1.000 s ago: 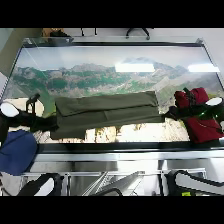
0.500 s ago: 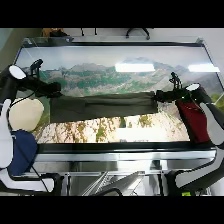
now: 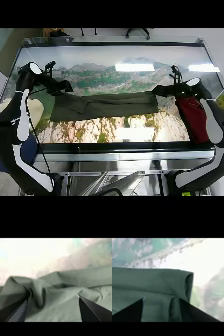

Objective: Fold the shirts.

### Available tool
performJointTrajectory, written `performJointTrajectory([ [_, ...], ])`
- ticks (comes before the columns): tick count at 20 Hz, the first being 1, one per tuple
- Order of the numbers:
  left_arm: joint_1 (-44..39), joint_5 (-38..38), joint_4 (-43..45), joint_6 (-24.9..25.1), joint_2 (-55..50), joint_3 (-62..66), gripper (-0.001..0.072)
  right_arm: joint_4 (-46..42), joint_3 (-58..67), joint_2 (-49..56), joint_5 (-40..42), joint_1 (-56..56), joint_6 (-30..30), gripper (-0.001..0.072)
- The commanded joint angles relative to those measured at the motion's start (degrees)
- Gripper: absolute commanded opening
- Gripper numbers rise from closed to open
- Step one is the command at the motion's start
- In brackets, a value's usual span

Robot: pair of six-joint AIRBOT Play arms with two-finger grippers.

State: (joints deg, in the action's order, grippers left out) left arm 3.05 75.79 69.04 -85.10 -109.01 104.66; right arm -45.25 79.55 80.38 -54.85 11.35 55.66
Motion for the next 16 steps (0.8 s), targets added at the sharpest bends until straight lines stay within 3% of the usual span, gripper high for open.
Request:
performJointTrajectory([
  [1,-0.02,3.13,0.0,-1.86,-1.68,7.5,0.0674,-3.43,2.47,-0.72,-3.43,3.58,2.6,0.0532],
  [6,-1.95,8.15,-0.24,-3.08,-0.39,11.61,0.0672,-2.56,2.47,5.97,-11.19,5.51,2.6,0.0532],
  [7,-2.67,7.78,-0.24,-3.06,0.37,10.14,0.0585,-1.66,2.47,7.13,-11.72,5.22,2.6,0.0531],
  [8,-3.45,7.85,-0.22,-2.99,0.68,9.22,0.0168,-0.63,2.47,8.2,-11.93,4.83,2.58,0.0531],
  [9,-4.2,7.91,-0.24,-2.8,0.5,9.16,0.0011,0.7,2.47,9.05,-12.35,4.44,1.46,0.053],
  [13,-8.04,7.04,-2.86,-2.71,0.31,9.18,0.0014,3.58,2.47,10.86,-13.09,2.54,-0.44,0.052],
  [14,-9.07,6.36,-5.14,-2.21,0.17,9.18,0.0014,3.98,2.47,11.21,-13.09,2.05,-0.44,0.0474],
  [16,-11.74,5.14,-9.31,-1.92,-1.05,9.16,0.0014,4.5,2.49,11.52,-13.14,1.38,-1.92,0.017],
])
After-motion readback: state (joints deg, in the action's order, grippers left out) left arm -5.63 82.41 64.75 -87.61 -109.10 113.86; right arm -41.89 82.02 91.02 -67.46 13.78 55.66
